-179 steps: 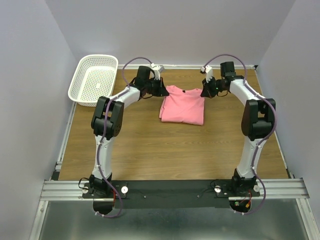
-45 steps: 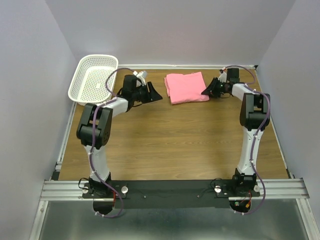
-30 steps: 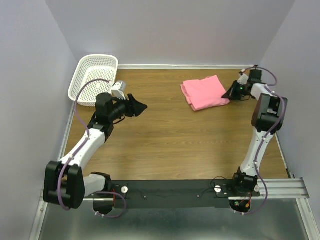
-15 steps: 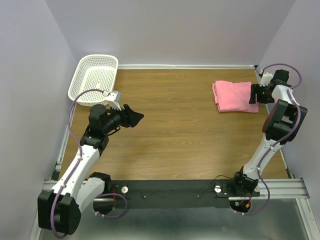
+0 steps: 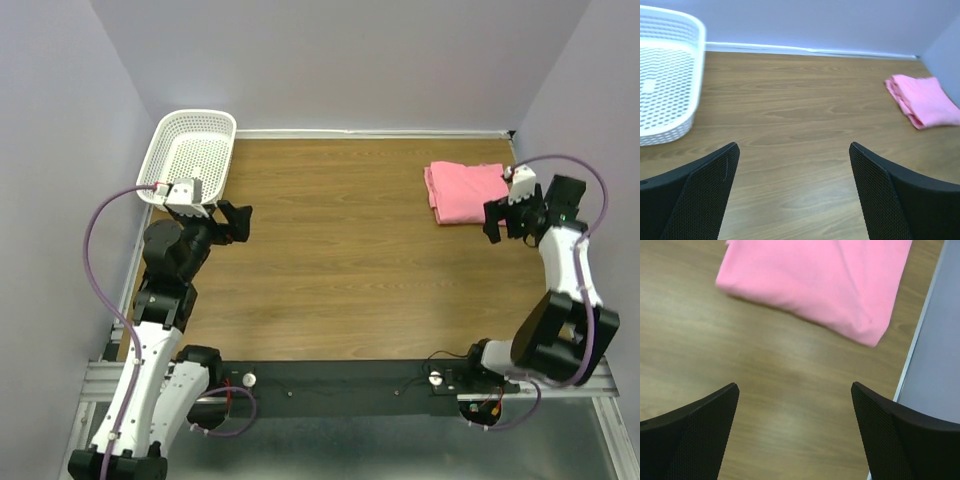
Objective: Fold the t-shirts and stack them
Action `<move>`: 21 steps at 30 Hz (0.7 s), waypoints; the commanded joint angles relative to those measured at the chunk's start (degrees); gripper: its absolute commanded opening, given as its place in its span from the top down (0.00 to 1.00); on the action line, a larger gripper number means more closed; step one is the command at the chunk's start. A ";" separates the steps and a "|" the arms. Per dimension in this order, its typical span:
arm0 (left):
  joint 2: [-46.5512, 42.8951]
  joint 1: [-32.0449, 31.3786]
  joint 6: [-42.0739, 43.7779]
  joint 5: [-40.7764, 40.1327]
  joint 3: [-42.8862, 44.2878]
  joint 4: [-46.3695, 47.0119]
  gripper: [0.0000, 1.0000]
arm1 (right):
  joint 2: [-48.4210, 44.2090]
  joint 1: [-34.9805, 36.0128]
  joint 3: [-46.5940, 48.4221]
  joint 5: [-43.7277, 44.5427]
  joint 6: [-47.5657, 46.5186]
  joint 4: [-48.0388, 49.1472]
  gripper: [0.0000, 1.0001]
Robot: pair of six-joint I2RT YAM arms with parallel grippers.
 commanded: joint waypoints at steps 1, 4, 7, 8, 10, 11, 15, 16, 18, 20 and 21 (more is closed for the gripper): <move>-1.81 5.89 0.12 -4.53 -1.04 -2.09 0.02 | -16.92 -0.44 -15.52 2.99 7.94 15.13 0.00; 2.13 12.91 1.07 1.96 -1.31 -1.48 0.02 | -28.62 -1.50 -21.16 14.94 21.05 24.65 0.00; 4.26 14.18 2.74 1.83 0.18 -1.30 0.02 | -36.19 -1.41 -22.05 19.70 34.85 24.31 0.00; 4.43 14.17 3.36 0.77 0.36 -1.39 0.02 | -37.42 -1.50 -22.14 21.20 37.06 23.01 0.00; 4.00 14.26 4.06 -0.82 0.45 -1.65 0.02 | -39.79 -1.50 -22.57 21.91 41.88 21.77 0.00; 2.95 14.26 4.33 -0.56 0.28 -1.13 0.02 | -40.16 -1.50 -22.23 23.05 43.83 20.28 0.00; 0.83 14.17 4.33 0.58 -1.31 -0.59 0.02 | -40.69 -1.50 -21.79 27.08 44.73 18.95 0.00; 0.57 14.17 4.24 0.58 -1.39 -0.51 0.02 | -40.51 -1.50 -21.70 27.88 44.55 19.04 0.00; 0.39 14.26 4.24 0.85 -1.57 -0.42 0.02 | -39.46 -1.50 -21.35 31.04 44.55 19.04 0.00; 0.39 14.17 4.07 1.20 -1.66 -0.24 0.02 | -37.62 -1.50 -21.00 32.02 44.11 19.13 0.00; 0.48 14.17 4.07 1.11 -1.83 -0.24 0.02 | -36.83 -1.50 -20.99 31.94 44.28 19.13 0.00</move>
